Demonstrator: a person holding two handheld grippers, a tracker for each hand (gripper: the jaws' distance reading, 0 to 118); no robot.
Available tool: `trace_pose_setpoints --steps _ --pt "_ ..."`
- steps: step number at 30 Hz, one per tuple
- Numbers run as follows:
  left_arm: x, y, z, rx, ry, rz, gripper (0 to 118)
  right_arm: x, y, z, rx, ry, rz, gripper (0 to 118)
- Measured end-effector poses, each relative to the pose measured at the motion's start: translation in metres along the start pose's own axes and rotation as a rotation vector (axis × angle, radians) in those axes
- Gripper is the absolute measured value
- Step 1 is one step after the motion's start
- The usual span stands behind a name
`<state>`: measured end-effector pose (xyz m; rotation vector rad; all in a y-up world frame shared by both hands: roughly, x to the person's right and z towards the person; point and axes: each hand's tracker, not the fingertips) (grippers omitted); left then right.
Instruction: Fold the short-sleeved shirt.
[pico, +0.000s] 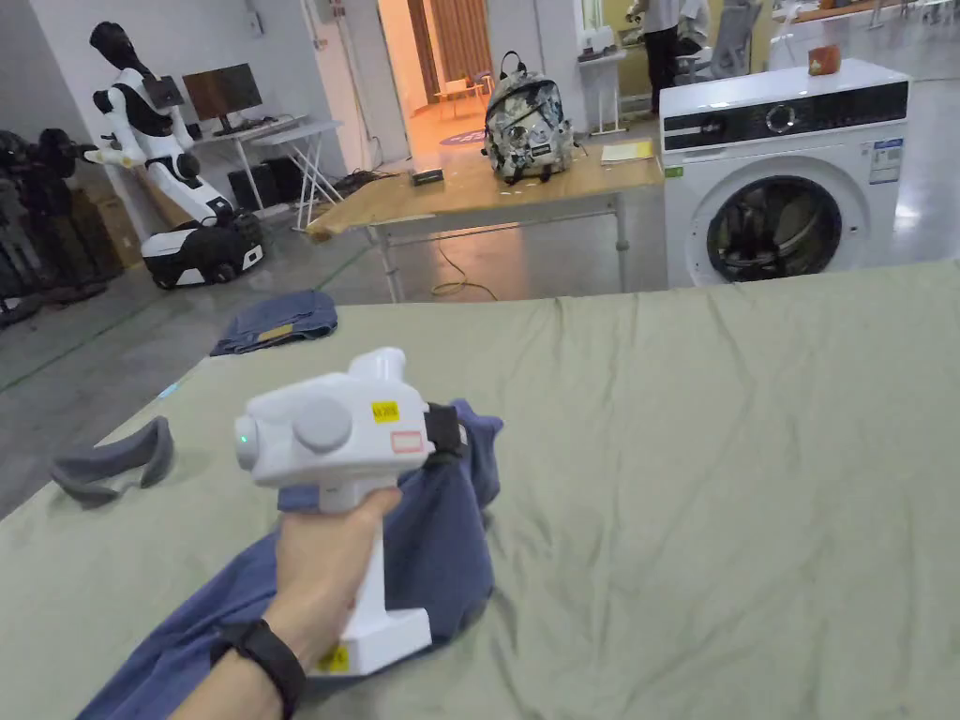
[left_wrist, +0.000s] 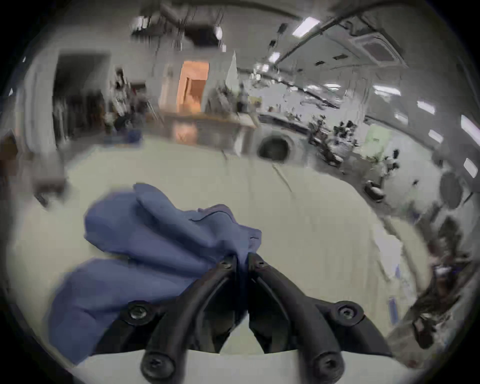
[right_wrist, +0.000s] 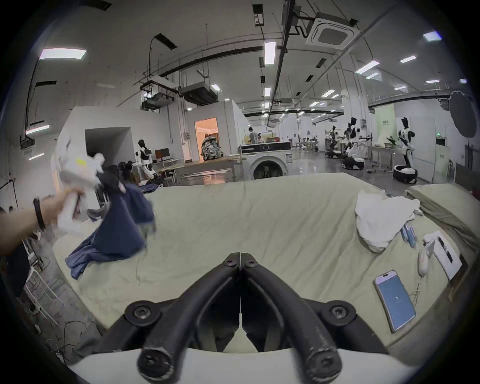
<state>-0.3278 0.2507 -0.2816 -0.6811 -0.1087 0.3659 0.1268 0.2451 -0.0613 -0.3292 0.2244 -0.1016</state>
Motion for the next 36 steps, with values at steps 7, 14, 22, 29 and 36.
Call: trace_pose_setpoints --steps 7,14,22,29,36 --pt "0.144 -0.191 -0.094 -0.272 -0.304 -0.04 1 0.024 -0.008 0.021 -0.017 -0.109 -0.03 0" --pt "0.235 -0.28 -0.084 -0.351 -0.462 -0.164 1 0.026 -0.014 0.025 -0.048 -0.144 -0.011 0" --pt "0.196 -0.226 0.007 -0.114 -0.437 -0.227 57 -0.011 -0.001 -0.025 -0.053 -0.111 -0.013 0" --pt "0.114 -0.176 0.156 0.345 -0.077 -0.453 57 -0.017 0.007 -0.023 -0.019 -0.059 0.04 0" --pt "0.067 -0.181 0.259 0.534 0.178 -0.402 15 0.016 -0.018 0.027 0.022 0.022 0.075 0"
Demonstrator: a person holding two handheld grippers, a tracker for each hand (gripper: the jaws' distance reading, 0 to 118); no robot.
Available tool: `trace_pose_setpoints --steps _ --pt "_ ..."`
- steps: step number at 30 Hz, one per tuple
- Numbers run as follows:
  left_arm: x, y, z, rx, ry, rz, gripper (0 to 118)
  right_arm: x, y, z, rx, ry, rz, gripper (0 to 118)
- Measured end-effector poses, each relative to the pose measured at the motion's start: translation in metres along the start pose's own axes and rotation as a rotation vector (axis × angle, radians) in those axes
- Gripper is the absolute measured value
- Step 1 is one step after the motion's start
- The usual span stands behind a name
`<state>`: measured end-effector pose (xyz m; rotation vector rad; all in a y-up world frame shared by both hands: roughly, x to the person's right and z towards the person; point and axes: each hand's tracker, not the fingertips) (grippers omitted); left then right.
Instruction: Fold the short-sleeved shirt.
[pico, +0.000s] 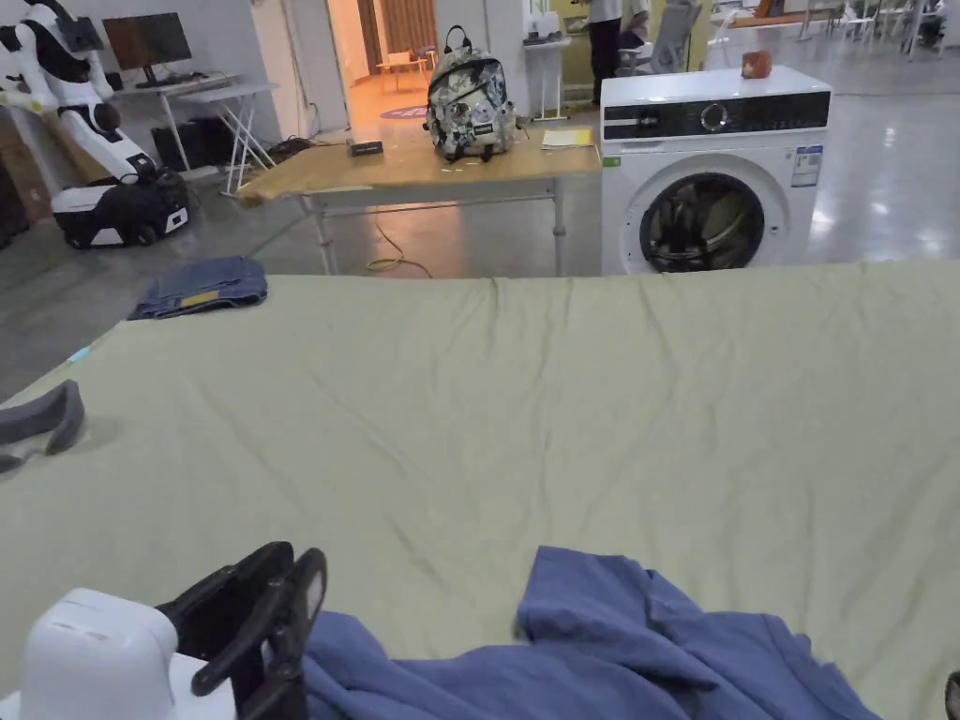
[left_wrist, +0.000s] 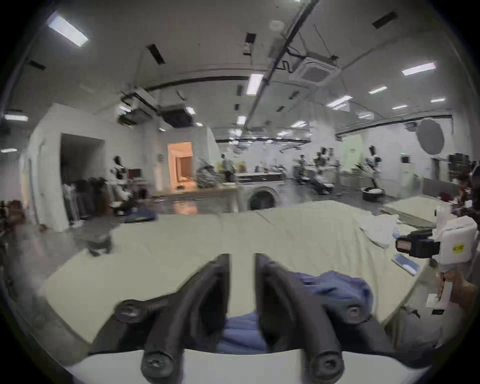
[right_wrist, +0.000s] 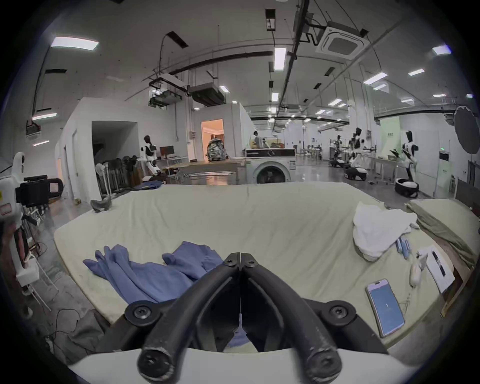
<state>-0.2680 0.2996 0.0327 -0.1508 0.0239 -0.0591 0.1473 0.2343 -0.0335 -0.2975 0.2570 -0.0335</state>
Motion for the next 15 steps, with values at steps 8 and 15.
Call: trace_pose_setpoints --steps 8,15 --pt "-0.017 0.0 0.017 -0.016 0.085 -0.018 0 -0.029 0.013 -0.005 0.03 0.026 0.026 0" --pt "-0.057 -0.006 -0.052 -0.237 -0.017 0.086 0 -0.027 0.008 -0.006 -0.007 0.023 0.011 0"
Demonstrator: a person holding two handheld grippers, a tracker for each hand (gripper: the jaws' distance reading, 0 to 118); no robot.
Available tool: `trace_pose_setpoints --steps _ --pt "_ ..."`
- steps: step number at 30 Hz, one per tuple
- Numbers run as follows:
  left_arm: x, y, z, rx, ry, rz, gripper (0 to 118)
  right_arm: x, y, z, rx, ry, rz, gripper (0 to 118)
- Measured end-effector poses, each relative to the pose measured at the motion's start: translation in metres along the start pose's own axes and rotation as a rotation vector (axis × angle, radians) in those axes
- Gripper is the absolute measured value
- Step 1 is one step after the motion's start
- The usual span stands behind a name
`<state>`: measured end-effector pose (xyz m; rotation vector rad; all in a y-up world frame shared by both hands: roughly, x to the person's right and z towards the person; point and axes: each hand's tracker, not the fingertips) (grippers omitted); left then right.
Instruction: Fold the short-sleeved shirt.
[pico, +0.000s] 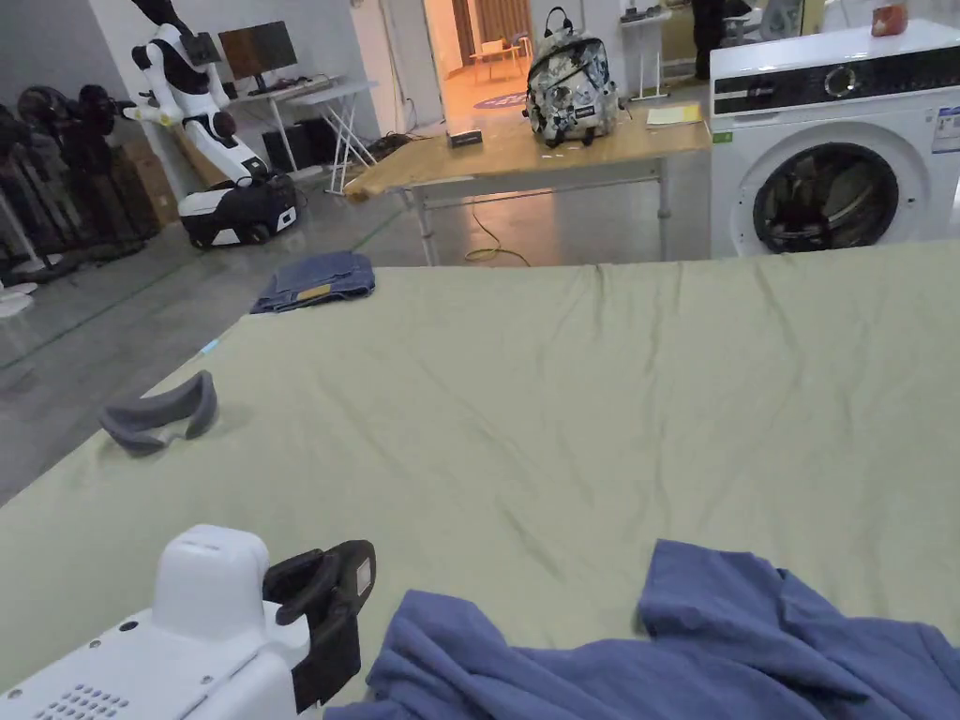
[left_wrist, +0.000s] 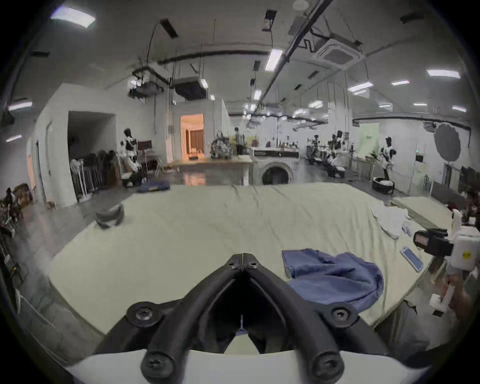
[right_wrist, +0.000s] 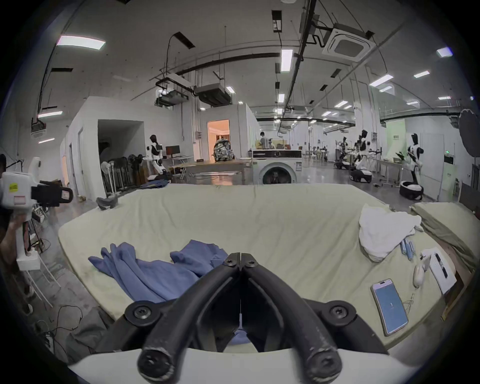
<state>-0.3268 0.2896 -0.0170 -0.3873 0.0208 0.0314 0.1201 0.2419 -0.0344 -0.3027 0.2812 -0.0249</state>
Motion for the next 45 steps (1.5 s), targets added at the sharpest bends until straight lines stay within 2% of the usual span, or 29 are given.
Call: trace_pose_setpoints --steps 2,3,6,7,9,11,15,22,23,24,25,26,30,32,33,34,36,37,38,40,43,45 --pt "-0.016 0.008 -0.03 -0.066 -0.037 0.05 0 0.001 -0.003 0.0 -0.013 -0.01 -0.004 0" --pt "-0.027 0.014 -0.053 -0.163 -0.075 0.091 0 0.004 -0.005 0.0 -0.021 -0.011 -0.01 0" --pt "-0.065 0.011 -0.115 -0.33 -0.129 0.185 41 0.015 -0.013 -0.003 -0.048 -0.021 -0.04 0" --pt "-0.071 0.009 -0.133 -0.365 -0.128 0.195 48 0.018 -0.015 -0.004 -0.056 -0.023 -0.053 0" --pt "-0.064 0.007 -0.172 -0.478 -0.045 0.135 49 0.026 -0.019 -0.006 -0.073 -0.034 -0.073 0" --pt "-0.074 -0.004 -0.207 -0.578 -0.034 0.126 52 0.035 -0.023 -0.007 -0.083 -0.05 -0.085 0" --pt "-0.095 -0.033 -0.254 -0.676 0.029 0.234 52 0.053 -0.03 -0.008 -0.11 -0.097 -0.114 0" --pt "-0.074 -0.055 -0.265 -0.729 0.047 0.251 50 0.066 -0.038 -0.009 -0.143 -0.123 -0.133 0" --pt "-0.071 -0.054 -0.265 -0.727 0.052 0.243 46 0.065 -0.038 -0.009 -0.147 -0.125 -0.126 0" --pt "-0.074 -0.055 -0.272 -0.731 0.061 0.232 34 0.064 -0.038 -0.009 -0.147 -0.125 -0.119 0" --pt "-0.07 -0.055 -0.272 -0.74 0.07 0.191 5 0.063 -0.038 -0.01 -0.147 -0.124 -0.113 0" --pt "-0.066 -0.056 -0.274 -0.751 0.05 0.155 0 0.06 -0.038 -0.009 -0.145 -0.121 -0.108 0" --pt "-0.061 -0.064 -0.285 -0.768 0.08 0.089 0 0.053 -0.036 -0.011 -0.146 -0.103 -0.1 0" --pt "-0.072 -0.065 -0.294 -0.793 0.068 0.122 0 0.05 -0.034 -0.012 -0.146 -0.102 -0.103 0" --pt "-0.076 -0.065 -0.296 -0.81 0.064 0.183 0 0.049 -0.032 -0.012 -0.147 -0.102 -0.112 0" --pt "-0.079 -0.065 -0.297 -0.809 0.065 0.21 0 0.049 -0.031 -0.012 -0.159 -0.103 -0.131 9" --pt "-0.078 -0.066 -0.296 -0.807 0.061 0.182 0 0.049 -0.032 -0.019 -0.222 -0.09 -0.195 51" --pt "-0.076 -0.066 -0.296 -0.806 0.059 0.154 0 0.05 -0.035 -0.024 -0.267 -0.067 -0.239 62" --pt "-0.074 -0.066 -0.296 -0.805 0.063 0.134 0 0.052 -0.04 -0.029 -0.316 -0.039 -0.289 62" --pt "-0.053 -0.067 -0.282 -0.805 0.065 0.111 0 0.054 -0.055 -0.046 -0.386 -0.054 -0.356 62" --pt "-0.055 -0.066 -0.28 -0.798 0.066 0.109 0 0.06 -0.085 -0.076 -0.462 -0.075 -0.448 62" --pt "-0.052 -0.064 -0.272 -0.795 0.059 0.119 0 0.061 -0.098 -0.094 -0.512 -0.035 -0.481 54"
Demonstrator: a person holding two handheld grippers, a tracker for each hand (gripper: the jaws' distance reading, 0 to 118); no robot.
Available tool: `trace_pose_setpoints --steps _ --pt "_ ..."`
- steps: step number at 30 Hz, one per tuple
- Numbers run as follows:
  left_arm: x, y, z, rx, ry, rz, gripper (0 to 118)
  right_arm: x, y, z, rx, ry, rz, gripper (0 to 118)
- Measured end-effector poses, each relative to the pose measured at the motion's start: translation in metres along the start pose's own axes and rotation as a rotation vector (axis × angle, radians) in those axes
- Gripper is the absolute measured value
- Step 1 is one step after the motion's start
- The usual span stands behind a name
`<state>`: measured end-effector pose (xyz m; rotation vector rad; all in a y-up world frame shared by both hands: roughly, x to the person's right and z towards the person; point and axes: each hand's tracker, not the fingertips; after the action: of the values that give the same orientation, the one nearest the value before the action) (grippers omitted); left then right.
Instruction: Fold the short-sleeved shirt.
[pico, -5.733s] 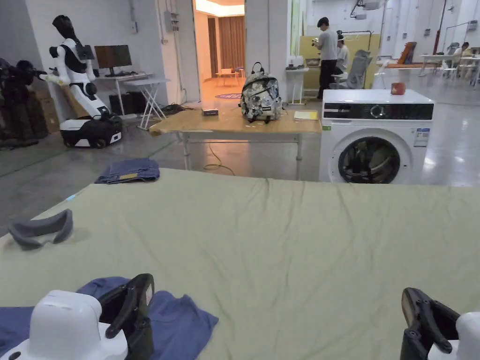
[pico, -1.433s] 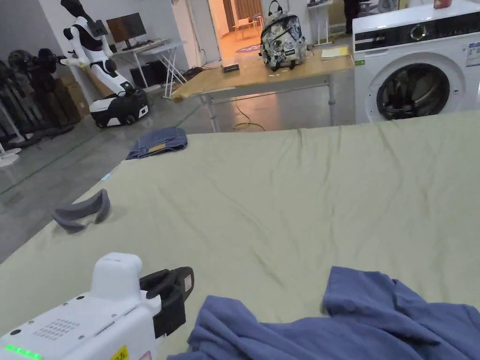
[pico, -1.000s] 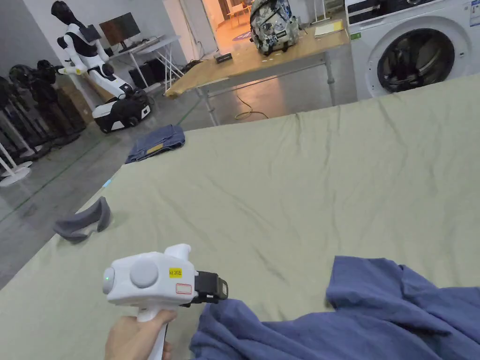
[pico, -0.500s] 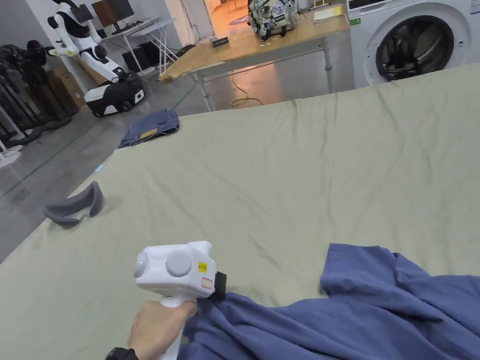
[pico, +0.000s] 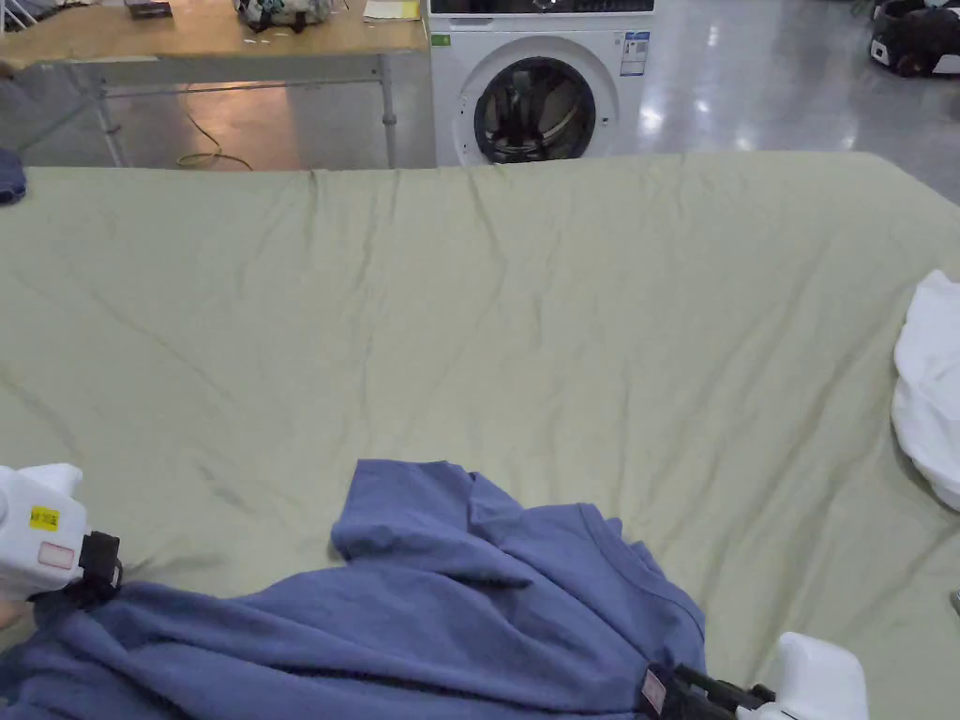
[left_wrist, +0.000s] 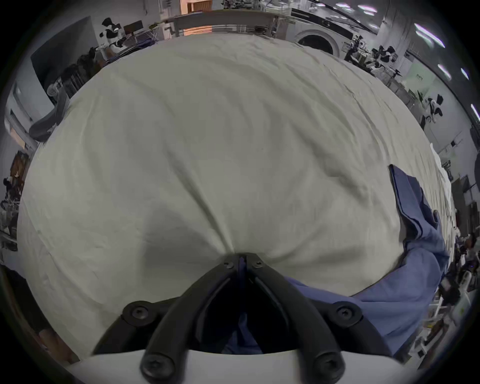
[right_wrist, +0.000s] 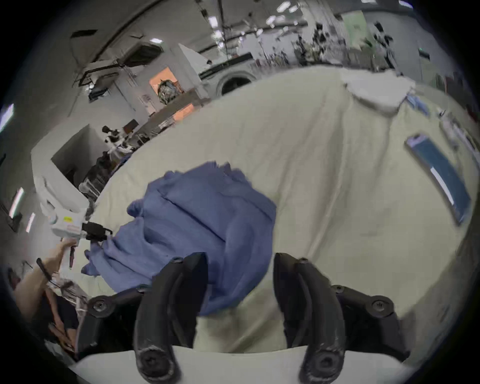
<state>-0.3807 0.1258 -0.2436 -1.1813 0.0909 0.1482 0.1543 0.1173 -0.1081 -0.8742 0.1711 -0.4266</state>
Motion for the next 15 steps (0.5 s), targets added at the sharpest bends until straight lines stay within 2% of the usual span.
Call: trace_pose_setpoints --steps 1,3,4,5,6,9,12,15 --pt "0.0 -0.001 0.0 0.003 -0.003 0.002 0 0.007 -0.001 -0.009 -0.007 0.025 -0.01 44" --pt "-0.003 -0.003 0.003 0.013 -0.015 0.007 0 0.009 -0.003 -0.024 -0.018 -0.016 -0.01 28" --pt "-0.004 -0.005 0.004 0.017 -0.023 0.013 0 0.01 -0.004 -0.026 -0.007 -0.028 -0.004 11" --pt "-0.004 -0.008 0.006 0.028 -0.03 0.02 0 0.006 -0.006 -0.023 0.012 -0.004 -0.01 7" --pt "-0.005 -0.012 0.009 0.05 -0.04 0.024 0 0.006 -0.007 -0.019 0.016 0.003 -0.015 7" --pt "-0.004 -0.037 0.047 0.303 -0.03 -0.049 0 0.0 -0.003 0.002 0.08 0.035 0.029 6" --pt "-0.014 -0.045 0.108 0.435 -0.134 0.002 0 -0.013 0.011 0.026 0.174 0.103 0.085 6" --pt "-0.036 -0.04 0.166 0.612 -0.168 0.005 0 -0.037 0.033 0.052 0.257 0.152 0.155 6"
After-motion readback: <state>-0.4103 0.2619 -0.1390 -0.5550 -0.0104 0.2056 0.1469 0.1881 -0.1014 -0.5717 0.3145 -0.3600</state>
